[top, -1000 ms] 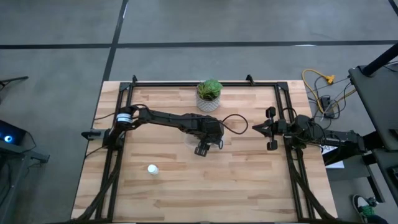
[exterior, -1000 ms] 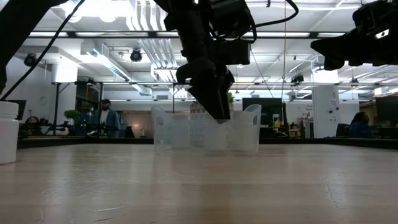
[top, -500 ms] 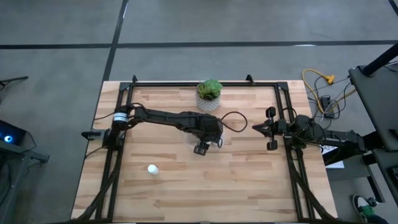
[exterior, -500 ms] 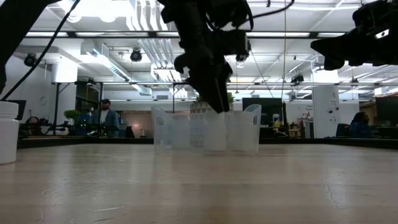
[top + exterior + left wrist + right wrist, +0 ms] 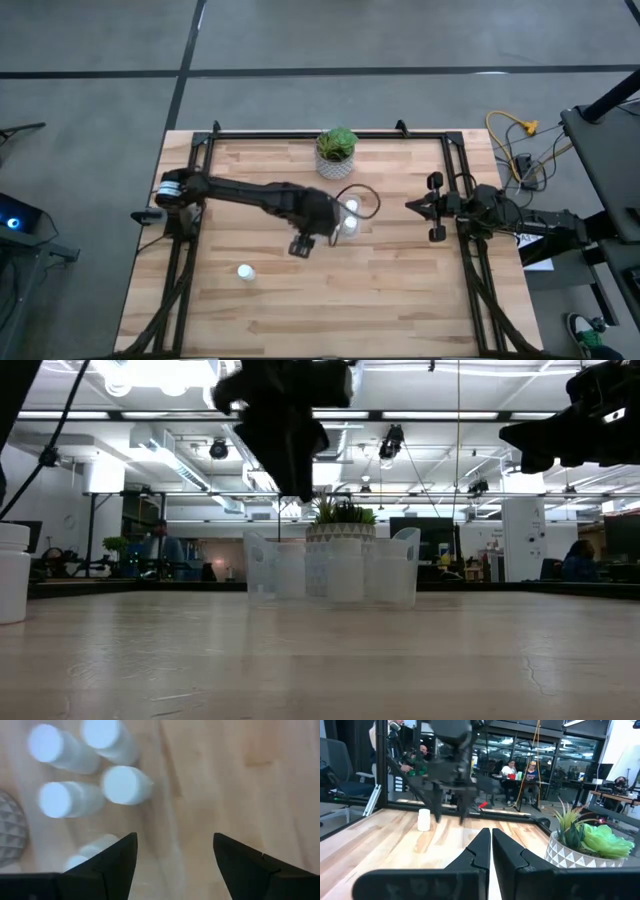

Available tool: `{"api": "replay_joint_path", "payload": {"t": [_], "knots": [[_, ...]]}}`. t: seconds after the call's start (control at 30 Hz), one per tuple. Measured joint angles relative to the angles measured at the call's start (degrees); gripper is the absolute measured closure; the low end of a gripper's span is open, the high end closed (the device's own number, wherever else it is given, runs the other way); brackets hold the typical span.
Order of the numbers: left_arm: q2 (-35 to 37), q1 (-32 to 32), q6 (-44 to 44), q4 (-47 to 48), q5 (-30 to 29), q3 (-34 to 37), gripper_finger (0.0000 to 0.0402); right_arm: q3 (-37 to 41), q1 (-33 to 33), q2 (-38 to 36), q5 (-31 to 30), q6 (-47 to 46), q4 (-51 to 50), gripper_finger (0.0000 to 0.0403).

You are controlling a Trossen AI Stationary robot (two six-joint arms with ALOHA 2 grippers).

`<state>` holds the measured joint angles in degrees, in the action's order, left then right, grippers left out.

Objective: Pick and place pill bottles into a basket
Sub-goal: Put the white medicine bottle into the transparent bin

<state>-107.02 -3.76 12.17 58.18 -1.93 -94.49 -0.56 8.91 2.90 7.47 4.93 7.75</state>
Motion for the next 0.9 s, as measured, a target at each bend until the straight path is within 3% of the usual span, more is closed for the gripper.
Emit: {"api": "replay_joint_path", "payload": {"t": [0.53, 0.9], "knots": [[13.00, -16.63, -12.68, -4.84, -2.96, 21.37, 0.0159, 0.00, 0.00, 0.58, 0.02, 0.00, -0.24, 0.0394], [21.95, -18.13, -22.73, -10.35, -2.90, 34.00, 0.0159, 0.00, 0.00, 0.58, 0.01, 0.00, -0.22, 0.0394]]}}
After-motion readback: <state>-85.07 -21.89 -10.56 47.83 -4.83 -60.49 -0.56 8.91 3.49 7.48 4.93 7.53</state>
